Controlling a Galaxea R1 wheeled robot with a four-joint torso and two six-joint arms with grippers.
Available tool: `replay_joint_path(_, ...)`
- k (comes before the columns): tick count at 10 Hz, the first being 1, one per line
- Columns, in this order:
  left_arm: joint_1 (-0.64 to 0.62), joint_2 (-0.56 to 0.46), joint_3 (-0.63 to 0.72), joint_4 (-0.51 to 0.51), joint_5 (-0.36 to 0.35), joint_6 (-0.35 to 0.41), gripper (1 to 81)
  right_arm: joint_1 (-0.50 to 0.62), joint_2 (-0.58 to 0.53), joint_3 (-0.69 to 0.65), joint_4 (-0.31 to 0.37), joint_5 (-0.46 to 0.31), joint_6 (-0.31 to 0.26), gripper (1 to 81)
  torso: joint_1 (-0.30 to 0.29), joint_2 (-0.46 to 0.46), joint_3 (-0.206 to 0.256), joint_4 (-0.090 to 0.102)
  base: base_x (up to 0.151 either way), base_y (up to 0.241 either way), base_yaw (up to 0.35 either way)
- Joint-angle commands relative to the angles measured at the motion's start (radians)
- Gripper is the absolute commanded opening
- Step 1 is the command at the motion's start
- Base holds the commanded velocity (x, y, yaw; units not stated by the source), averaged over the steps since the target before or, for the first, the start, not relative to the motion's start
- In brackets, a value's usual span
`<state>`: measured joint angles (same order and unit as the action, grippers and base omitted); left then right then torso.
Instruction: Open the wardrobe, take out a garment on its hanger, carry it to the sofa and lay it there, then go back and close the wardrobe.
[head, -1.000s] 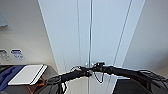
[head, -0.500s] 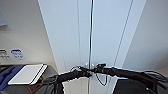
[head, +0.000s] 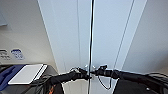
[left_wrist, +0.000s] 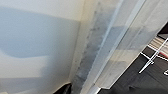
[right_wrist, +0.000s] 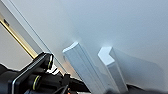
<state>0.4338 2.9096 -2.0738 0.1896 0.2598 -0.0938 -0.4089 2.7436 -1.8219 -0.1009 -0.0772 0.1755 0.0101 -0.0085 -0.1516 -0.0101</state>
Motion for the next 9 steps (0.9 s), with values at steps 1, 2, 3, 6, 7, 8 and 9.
replay_joint_path(1, -0.045, -0.06, 0.417, -0.038, -0.083, 0.014, 81.1, 0.11, -0.022, 0.173, 0.006, -0.039, 0.012, 81.1, 0.0, 0.0, 0.0, 0.0, 0.0, 0.0, 0.0)
replay_joint_path(2, -0.024, -0.106, 0.476, -0.035, -0.083, 0.014, 81.1, 0.106, -0.047, 0.208, 0.006, -0.039, 0.012, 81.1, 0.0, 0.0, 0.0, 0.0, 0.0, 0.0, 0.0)
replay_joint_path(3, -0.007, -0.148, 0.521, -0.035, -0.083, 0.014, 81.1, 0.097, -0.066, 0.234, 0.004, -0.042, 0.01, 81.1, 0.0, 0.0, 0.0, 0.0, 0.0, 0.0, 0.0)
replay_joint_path(6, 0.052, -0.295, 0.689, -0.033, -0.093, 0.02, 81.1, 0.054, -0.129, 0.305, -0.002, -0.044, 0.001, 81.1, 0.001, 0.0, 0.0, 0.0, 0.0, 0.0, 0.0)
replay_joint_path(7, 0.059, -0.338, 0.745, -0.03, -0.09, 0.023, 81.1, 0.043, -0.141, 0.331, -0.031, -0.048, 0.001, 81.1, 0.001, 0.0, 0.0, 0.0, 0.0, 0.0, 0.0)
replay_joint_path(8, 0.07, -0.37, 0.786, -0.013, -0.09, 0.022, 81.1, 0.026, -0.146, 0.369, -0.058, -0.052, 0.001, 81.1, 0.001, 0.0, 0.0, 0.0, 0.0, 0.0, 0.0)
replay_joint_path(9, 0.076, -0.394, 0.823, -0.012, -0.09, 0.022, 81.1, 0.008, -0.148, 0.409, -0.077, -0.052, 0.002, 81.1, 0.001, 0.0, 0.0, 0.0, 0.0, 0.0, 0.0)
